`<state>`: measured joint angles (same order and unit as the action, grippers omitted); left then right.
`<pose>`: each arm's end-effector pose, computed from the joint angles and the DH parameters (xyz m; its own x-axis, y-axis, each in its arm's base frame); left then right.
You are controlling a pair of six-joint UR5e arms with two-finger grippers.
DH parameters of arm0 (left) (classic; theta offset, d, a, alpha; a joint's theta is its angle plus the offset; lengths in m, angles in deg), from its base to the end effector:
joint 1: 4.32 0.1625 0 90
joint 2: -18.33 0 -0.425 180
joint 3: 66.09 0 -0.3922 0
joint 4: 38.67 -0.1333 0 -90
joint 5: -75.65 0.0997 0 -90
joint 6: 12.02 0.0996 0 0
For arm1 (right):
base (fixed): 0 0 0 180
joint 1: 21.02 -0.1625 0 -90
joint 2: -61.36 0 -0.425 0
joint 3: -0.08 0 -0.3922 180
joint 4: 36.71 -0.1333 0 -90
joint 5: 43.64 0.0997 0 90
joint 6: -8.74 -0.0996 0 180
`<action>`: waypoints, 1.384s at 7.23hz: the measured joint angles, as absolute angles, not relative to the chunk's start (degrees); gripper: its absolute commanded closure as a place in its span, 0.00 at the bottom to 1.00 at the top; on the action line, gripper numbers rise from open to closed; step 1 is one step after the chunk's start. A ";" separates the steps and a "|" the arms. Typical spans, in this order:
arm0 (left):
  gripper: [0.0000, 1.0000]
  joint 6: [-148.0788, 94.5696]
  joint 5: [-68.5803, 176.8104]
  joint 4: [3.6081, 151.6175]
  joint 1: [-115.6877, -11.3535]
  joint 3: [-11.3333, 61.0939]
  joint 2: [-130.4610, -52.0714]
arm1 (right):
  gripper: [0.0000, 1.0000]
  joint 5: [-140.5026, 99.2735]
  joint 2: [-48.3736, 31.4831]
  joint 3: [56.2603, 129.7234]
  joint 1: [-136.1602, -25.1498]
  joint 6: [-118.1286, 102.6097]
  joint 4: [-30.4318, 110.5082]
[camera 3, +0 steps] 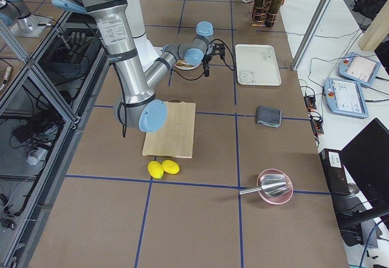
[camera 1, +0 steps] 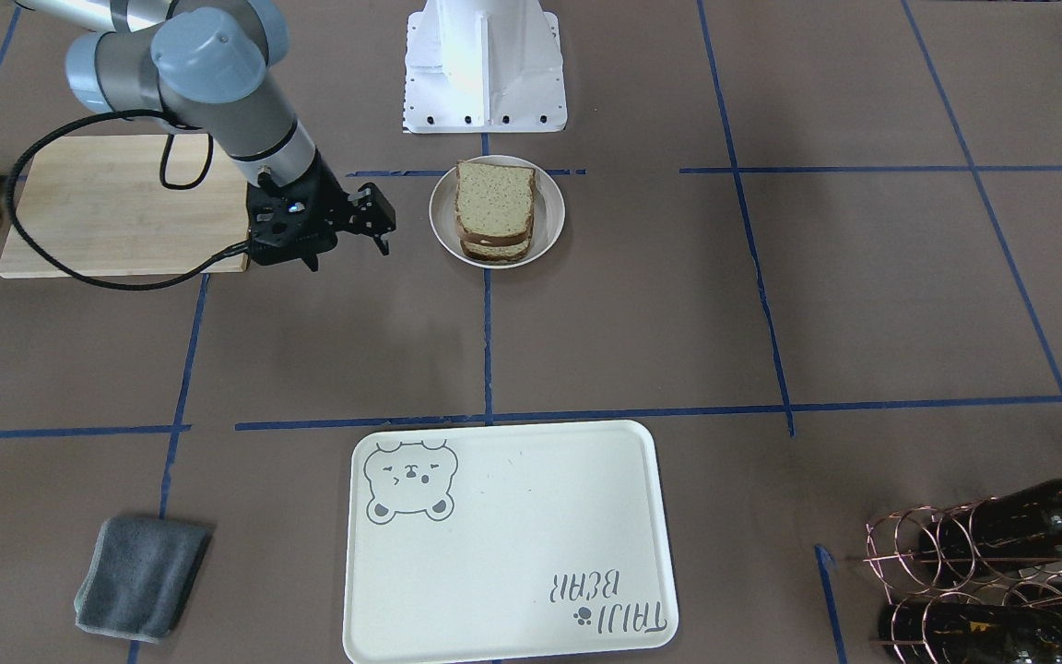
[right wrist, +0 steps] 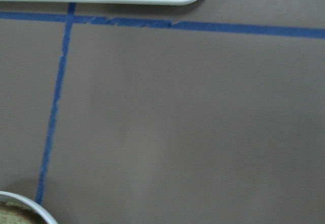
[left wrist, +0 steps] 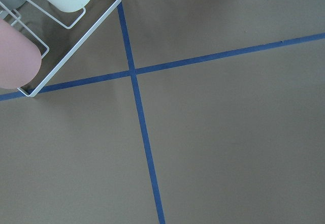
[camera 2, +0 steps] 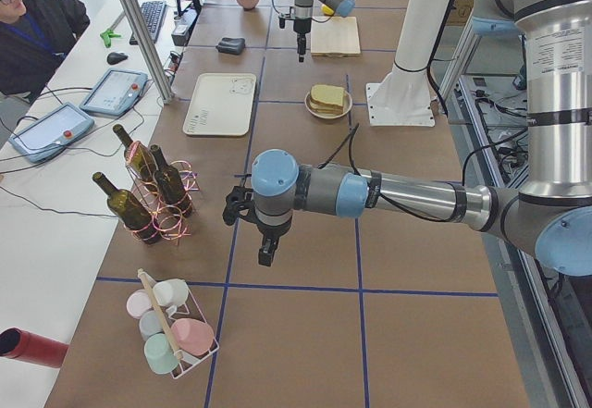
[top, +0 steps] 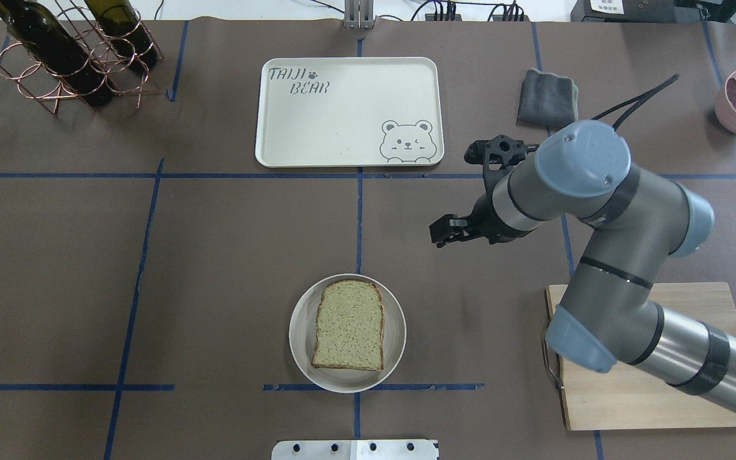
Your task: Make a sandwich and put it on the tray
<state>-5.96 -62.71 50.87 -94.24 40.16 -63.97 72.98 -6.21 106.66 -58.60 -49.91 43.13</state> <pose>-0.0583 -0.4390 0.5768 0.6604 0.2100 -0.7209 -0.0715 0.9733 0.2181 -0.4210 -0.4359 0.2913 0.5864 -0.1357 0.7986 0.0334 0.9891 0.1435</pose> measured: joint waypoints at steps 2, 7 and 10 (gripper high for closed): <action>0.00 -6.22 -62.77 50.99 -94.24 40.47 -64.62 | 0.00 79.07 -10.37 106.59 -68.17 -33.75 47.31; 0.00 -6.39 -62.75 50.92 -94.24 40.09 -65.97 | 0.00 87.14 -27.74 106.04 -93.93 11.91 53.72; 0.00 -6.36 -62.72 55.01 -94.22 39.79 -66.63 | 0.00 87.14 -37.12 105.53 -105.31 22.03 55.36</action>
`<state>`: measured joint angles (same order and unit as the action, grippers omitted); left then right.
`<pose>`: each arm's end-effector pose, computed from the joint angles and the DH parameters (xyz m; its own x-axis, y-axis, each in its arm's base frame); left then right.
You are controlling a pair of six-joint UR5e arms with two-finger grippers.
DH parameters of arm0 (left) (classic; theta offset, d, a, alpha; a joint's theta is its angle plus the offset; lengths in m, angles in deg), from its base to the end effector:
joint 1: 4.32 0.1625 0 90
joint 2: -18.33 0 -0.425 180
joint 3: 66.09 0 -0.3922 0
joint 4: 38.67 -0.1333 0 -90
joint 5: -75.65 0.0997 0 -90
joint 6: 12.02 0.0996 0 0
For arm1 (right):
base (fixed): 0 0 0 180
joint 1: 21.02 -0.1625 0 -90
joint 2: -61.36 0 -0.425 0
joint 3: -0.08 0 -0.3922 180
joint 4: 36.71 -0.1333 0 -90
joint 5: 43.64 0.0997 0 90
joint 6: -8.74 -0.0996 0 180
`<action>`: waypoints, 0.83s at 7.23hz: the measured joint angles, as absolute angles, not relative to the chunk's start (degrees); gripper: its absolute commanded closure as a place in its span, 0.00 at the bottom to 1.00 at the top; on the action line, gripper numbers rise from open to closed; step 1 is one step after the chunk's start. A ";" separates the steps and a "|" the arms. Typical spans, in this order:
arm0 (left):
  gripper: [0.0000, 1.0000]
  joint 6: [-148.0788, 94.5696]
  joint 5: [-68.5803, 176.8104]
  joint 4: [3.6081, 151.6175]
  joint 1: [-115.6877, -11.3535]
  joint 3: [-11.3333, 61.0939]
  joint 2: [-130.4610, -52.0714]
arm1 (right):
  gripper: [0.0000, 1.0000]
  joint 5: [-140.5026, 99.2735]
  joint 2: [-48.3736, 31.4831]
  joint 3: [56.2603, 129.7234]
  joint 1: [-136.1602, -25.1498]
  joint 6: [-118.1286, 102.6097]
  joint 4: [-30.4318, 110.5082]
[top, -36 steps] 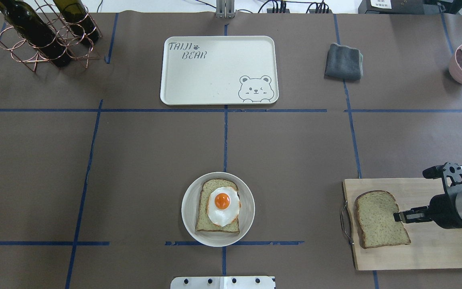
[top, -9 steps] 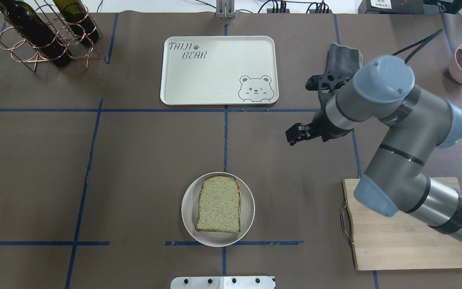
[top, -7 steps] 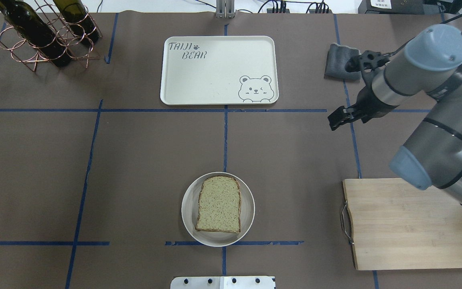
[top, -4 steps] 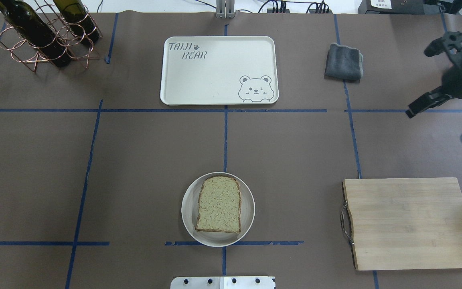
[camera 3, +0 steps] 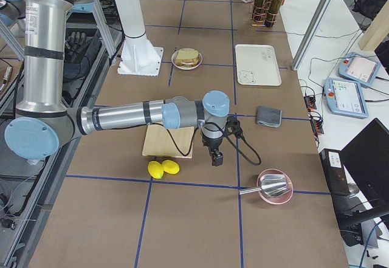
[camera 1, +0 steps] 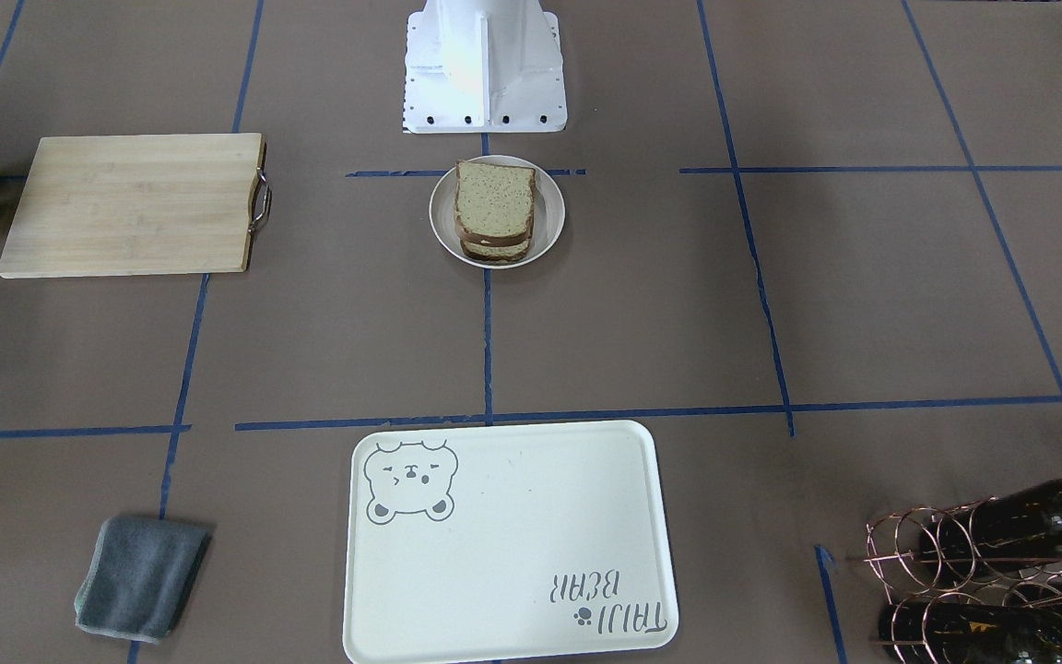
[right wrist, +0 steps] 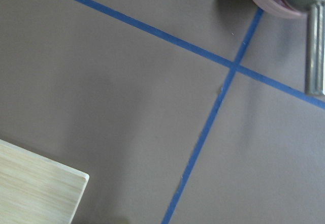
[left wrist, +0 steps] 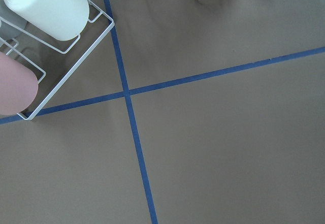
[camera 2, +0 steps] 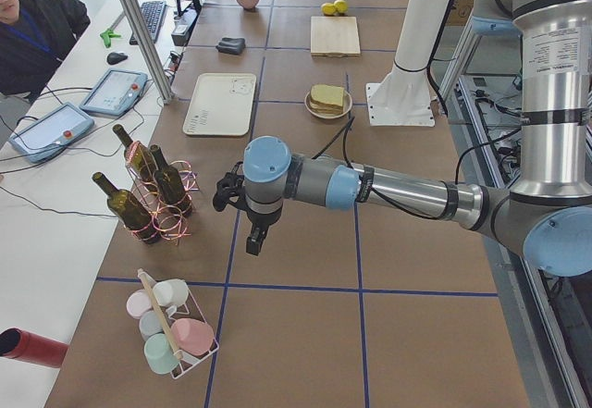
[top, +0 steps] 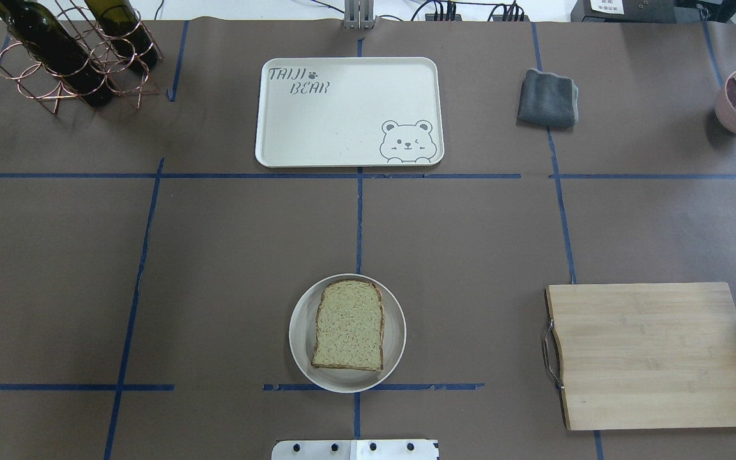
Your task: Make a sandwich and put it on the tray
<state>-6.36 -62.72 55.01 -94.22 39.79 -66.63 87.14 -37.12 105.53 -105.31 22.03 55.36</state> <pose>-0.0580 -0.4611 0.5512 0.6606 0.2831 -0.6953 -0.0672 0.9447 0.3209 0.0249 -0.4371 0.6019 0.7051 -0.3553 0.6137 0.2684 0.9348 0.2327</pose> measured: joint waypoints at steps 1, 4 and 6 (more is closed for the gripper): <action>0.00 -6.46 -62.74 61.02 -94.18 39.08 -67.10 | 0.00 87.09 -38.36 105.34 -107.43 22.25 56.50; 0.00 -9.28 -68.73 72.55 -91.86 34.46 -68.67 | 0.00 87.06 -39.23 105.19 -109.03 22.12 57.36; 0.00 -20.40 -68.55 83.08 -84.16 34.60 -68.96 | 0.00 87.06 -39.26 105.20 -109.08 22.03 57.34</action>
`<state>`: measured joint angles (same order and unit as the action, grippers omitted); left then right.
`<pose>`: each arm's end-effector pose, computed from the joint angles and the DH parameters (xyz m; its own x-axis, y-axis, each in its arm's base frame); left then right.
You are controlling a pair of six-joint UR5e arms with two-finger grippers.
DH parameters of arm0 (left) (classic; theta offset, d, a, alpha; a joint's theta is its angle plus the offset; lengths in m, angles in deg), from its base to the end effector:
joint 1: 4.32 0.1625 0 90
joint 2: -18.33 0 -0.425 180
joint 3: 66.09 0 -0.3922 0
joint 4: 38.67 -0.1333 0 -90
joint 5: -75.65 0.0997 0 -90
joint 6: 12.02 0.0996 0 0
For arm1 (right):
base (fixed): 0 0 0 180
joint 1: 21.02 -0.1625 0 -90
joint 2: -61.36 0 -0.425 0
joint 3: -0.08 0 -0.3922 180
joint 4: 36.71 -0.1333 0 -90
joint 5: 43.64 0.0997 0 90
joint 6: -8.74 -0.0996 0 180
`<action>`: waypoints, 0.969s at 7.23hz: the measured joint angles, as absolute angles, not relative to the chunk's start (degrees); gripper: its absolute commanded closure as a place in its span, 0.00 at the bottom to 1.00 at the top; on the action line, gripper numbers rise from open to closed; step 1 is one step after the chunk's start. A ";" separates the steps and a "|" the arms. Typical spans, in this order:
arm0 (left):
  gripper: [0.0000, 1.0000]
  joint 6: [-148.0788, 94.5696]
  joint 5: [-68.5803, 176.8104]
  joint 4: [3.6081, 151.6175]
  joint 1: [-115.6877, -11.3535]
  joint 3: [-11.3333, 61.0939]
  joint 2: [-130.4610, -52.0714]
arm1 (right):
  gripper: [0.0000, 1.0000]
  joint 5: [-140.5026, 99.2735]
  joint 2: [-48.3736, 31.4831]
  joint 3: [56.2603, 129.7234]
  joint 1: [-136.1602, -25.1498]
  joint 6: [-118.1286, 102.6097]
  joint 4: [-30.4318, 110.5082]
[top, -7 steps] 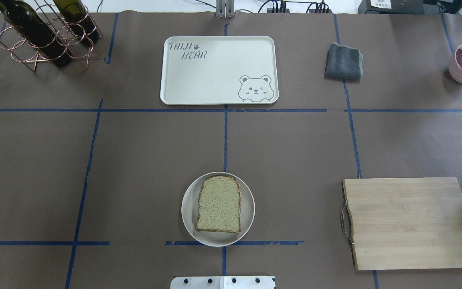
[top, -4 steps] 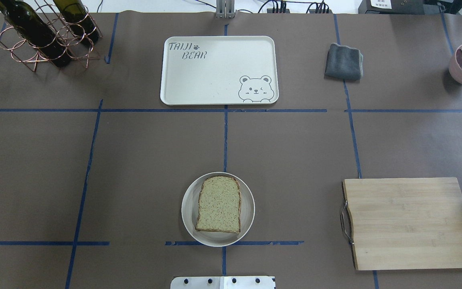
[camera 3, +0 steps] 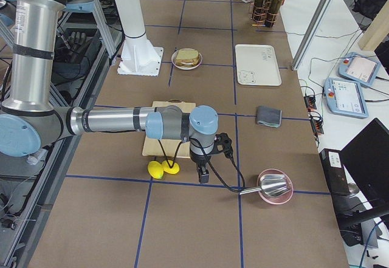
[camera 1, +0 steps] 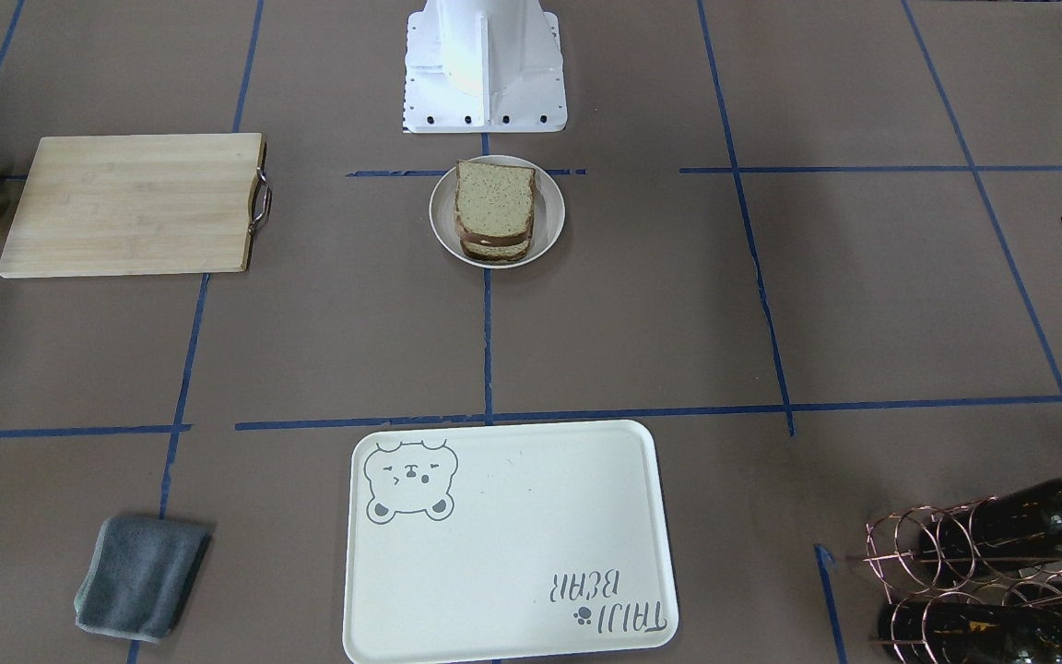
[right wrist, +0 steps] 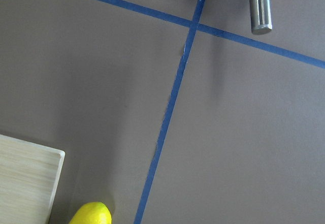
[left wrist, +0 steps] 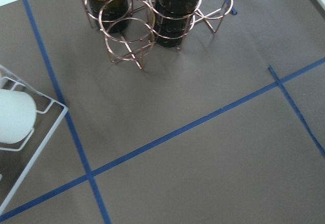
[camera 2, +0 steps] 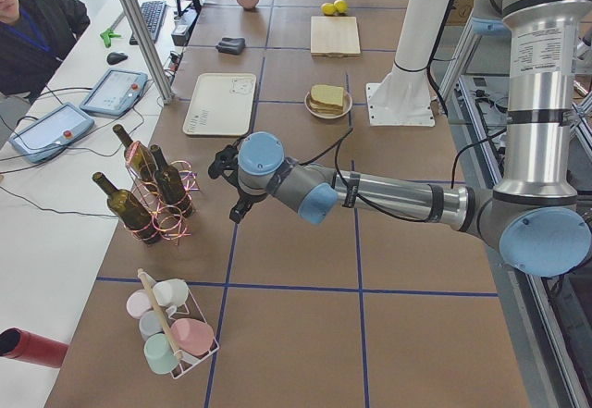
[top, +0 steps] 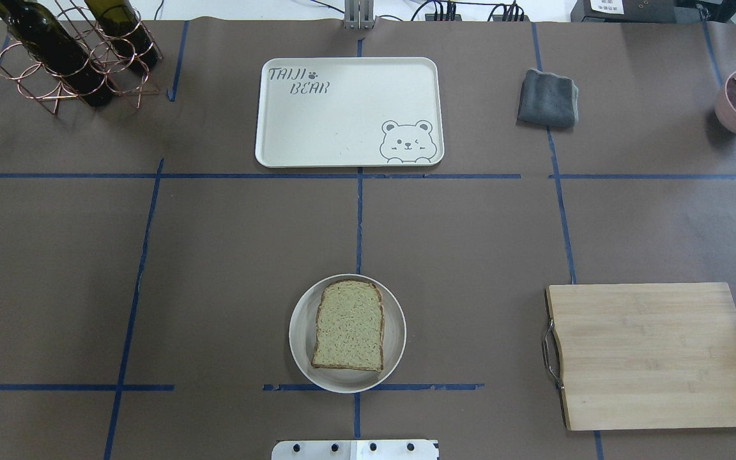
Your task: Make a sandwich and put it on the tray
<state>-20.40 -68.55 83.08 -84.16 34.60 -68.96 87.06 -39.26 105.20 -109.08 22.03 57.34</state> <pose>0.0334 -0.4839 0.5137 0.4989 0.4966 -0.7103 -0.0636 0.8383 0.5414 0.0543 -0.4150 0.6242 0.7295 -0.2597 0.6328 0.2071 0.9656 0.1575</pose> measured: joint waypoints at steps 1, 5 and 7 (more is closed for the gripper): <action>0.00 -29.34 -65.86 87.57 -79.06 35.77 -69.19 | 0.00 87.06 -39.27 105.20 -109.09 22.02 57.34; 0.00 -61.01 -55.11 91.16 -59.50 43.98 -72.29 | 0.00 87.07 -39.40 105.20 -109.09 22.01 57.33; 0.00 -76.79 -47.17 90.95 -48.22 46.22 -75.57 | 0.00 87.13 -39.71 105.30 -109.09 22.01 57.32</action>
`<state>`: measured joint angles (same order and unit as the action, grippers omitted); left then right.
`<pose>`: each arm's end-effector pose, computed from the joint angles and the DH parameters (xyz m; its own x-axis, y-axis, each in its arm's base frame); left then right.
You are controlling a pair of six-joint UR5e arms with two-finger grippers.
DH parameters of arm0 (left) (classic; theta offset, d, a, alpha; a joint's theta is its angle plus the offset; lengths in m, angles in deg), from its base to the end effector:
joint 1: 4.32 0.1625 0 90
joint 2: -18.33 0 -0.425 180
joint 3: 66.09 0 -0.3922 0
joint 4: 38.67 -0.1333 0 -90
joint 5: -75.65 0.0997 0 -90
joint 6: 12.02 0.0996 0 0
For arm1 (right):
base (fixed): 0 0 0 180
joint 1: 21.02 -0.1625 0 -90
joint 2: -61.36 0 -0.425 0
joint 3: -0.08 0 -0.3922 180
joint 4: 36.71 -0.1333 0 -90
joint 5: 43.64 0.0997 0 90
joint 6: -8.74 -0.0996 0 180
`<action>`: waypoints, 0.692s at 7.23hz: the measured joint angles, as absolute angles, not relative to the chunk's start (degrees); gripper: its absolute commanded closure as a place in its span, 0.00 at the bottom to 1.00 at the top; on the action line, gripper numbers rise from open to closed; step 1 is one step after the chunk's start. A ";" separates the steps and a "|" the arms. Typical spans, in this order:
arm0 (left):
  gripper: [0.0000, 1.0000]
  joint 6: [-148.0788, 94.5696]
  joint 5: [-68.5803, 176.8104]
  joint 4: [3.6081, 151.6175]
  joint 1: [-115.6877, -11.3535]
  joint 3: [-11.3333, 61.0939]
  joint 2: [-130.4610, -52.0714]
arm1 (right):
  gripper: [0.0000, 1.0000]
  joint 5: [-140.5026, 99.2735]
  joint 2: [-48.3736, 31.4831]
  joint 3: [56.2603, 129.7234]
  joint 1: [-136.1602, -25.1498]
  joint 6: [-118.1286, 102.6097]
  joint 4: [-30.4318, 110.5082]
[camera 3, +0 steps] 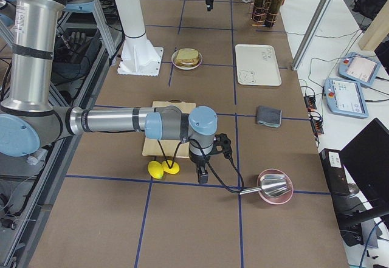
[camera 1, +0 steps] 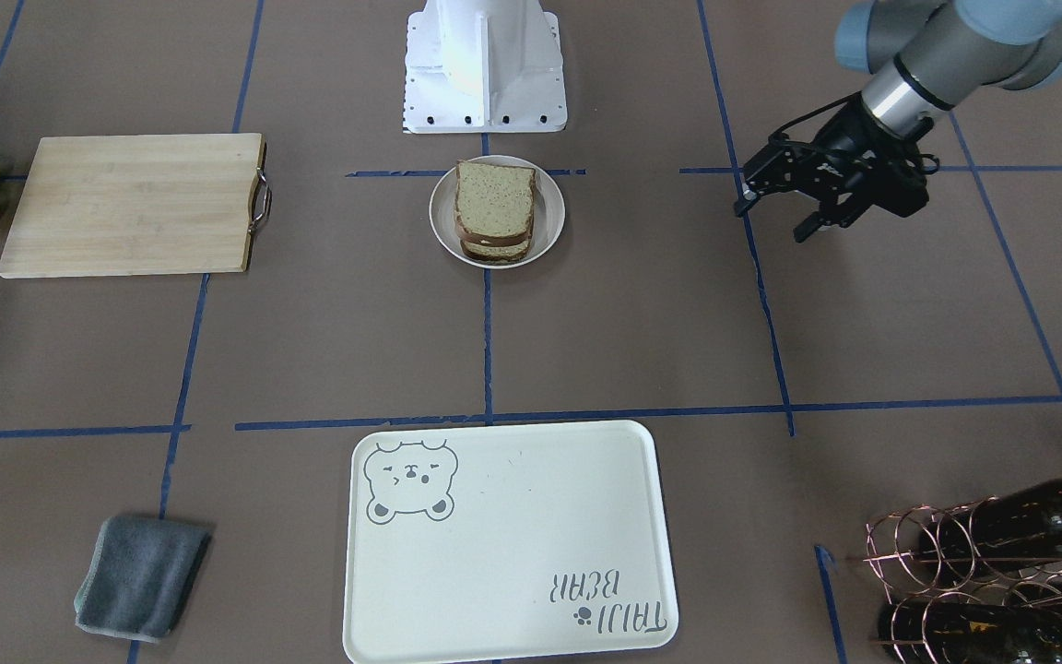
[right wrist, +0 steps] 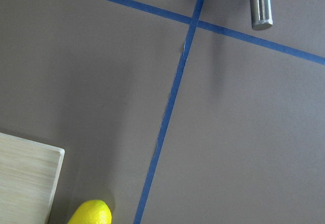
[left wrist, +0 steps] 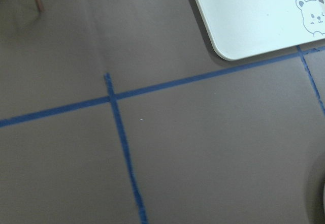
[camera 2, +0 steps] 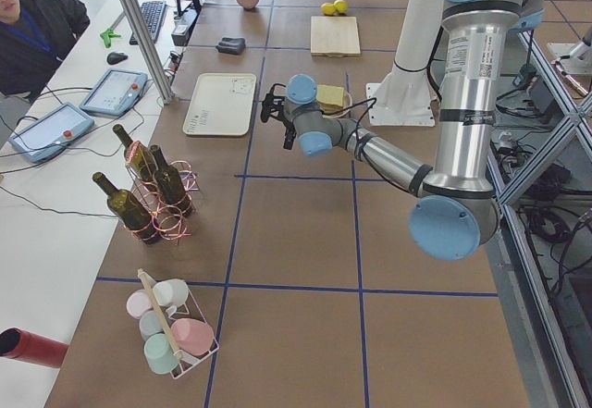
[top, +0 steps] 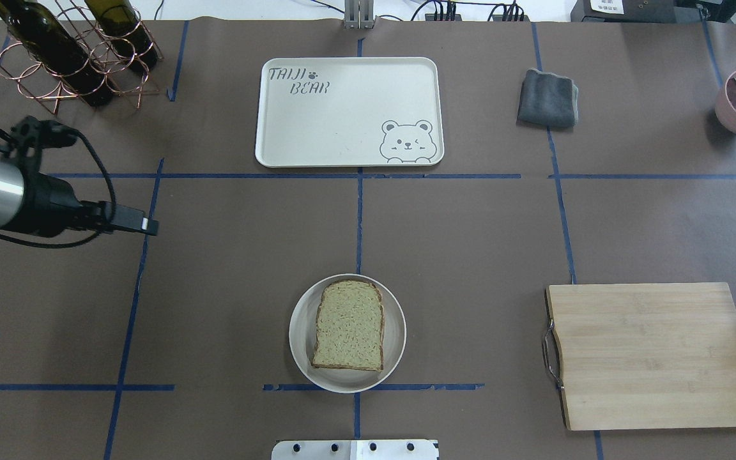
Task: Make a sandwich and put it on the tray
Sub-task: 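Reach the left gripper to the white plate rim and grasp it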
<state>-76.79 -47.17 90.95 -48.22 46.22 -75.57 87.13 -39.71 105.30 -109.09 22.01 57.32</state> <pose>0.3038 -0.4024 0.3566 0.3634 0.1474 -0.9199 0.0791 0.9790 0.1881 0.0544 -0.4115 0.6264 0.7289 -0.2556 0.6351 0.2065 0.9666 0.1519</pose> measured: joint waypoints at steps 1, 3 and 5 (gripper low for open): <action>0.06 -81.09 -43.65 90.69 -43.58 46.45 -77.17 | 0.00 87.14 -39.84 105.30 -109.09 22.01 57.28; 0.19 -86.48 -36.56 86.74 -35.61 45.86 -81.71 | 0.00 87.15 -40.01 105.28 -109.09 22.01 57.19; 0.25 -90.35 -32.31 79.89 -30.43 44.00 -87.80 | 0.00 87.15 -40.09 105.22 -109.09 22.01 57.16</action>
